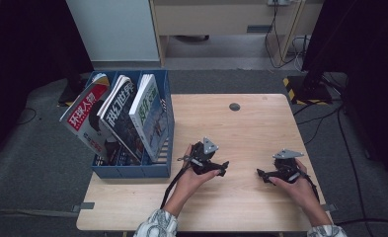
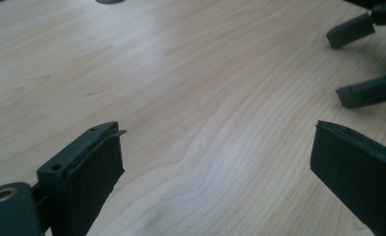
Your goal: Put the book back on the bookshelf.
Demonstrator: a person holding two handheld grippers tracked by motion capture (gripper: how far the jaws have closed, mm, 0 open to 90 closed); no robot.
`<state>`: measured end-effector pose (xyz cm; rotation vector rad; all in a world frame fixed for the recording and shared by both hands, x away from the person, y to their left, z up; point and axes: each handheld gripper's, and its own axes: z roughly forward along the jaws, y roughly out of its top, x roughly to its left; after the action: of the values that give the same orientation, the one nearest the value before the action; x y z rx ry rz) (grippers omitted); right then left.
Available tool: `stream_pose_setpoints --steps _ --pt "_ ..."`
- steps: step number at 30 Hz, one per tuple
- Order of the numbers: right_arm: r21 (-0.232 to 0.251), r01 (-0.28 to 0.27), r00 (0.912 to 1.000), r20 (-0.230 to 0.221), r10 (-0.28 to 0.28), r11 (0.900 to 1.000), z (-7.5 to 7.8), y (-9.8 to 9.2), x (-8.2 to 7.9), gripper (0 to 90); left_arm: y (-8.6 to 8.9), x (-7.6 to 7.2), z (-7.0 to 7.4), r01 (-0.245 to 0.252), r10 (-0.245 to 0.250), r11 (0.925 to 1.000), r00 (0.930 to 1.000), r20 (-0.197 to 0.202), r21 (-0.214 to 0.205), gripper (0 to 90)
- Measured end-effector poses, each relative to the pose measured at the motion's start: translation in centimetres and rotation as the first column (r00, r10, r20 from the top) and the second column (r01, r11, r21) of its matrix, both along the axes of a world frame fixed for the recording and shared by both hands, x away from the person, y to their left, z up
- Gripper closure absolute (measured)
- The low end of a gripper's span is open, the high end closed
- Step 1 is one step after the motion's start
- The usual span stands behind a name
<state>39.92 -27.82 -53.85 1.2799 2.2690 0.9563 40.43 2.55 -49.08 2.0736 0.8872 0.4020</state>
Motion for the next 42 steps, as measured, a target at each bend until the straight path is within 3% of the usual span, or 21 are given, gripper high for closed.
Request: stream_pose_setpoints --steps 5,19,23,31,42 --pt "-0.002 -0.002 1.0000 0.001 0.002 1.0000 0.0 -0.1 0.0 4.8 -0.4 -0.1 -1.7 0.014 -0.013 0.9991 0.9995 -0.028 0.041 5.3" --pt "-0.002 -0.001 1.0000 0.003 0.001 1.0000 0.0 -0.1 0.0 4.8 0.1 0.5 -4.5 -0.029 0.036 0.9967 0.9952 -0.091 0.076 5.5" --pt "-0.002 -0.001 1.0000 0.003 0.001 1.0000 0.0 -0.1 0.0 4.8 0.1 0.6 -4.5 -0.037 0.043 0.9973 0.9951 -0.089 0.064 5.6" --pt "-0.002 -0.001 1.0000 0.003 0.001 1.0000 0.0 -0.1 0.0 4.8 -0.2 0.6 -4.6 -0.036 0.044 0.9933 0.9962 -0.075 0.110 5.2" --pt "-0.002 0.002 1.0000 0.004 -0.002 1.0000 0.0 -0.2 -0.2 4.8 -0.3 0.5 -4.6 -0.049 0.058 0.9924 0.9951 -0.080 0.113 2.9"
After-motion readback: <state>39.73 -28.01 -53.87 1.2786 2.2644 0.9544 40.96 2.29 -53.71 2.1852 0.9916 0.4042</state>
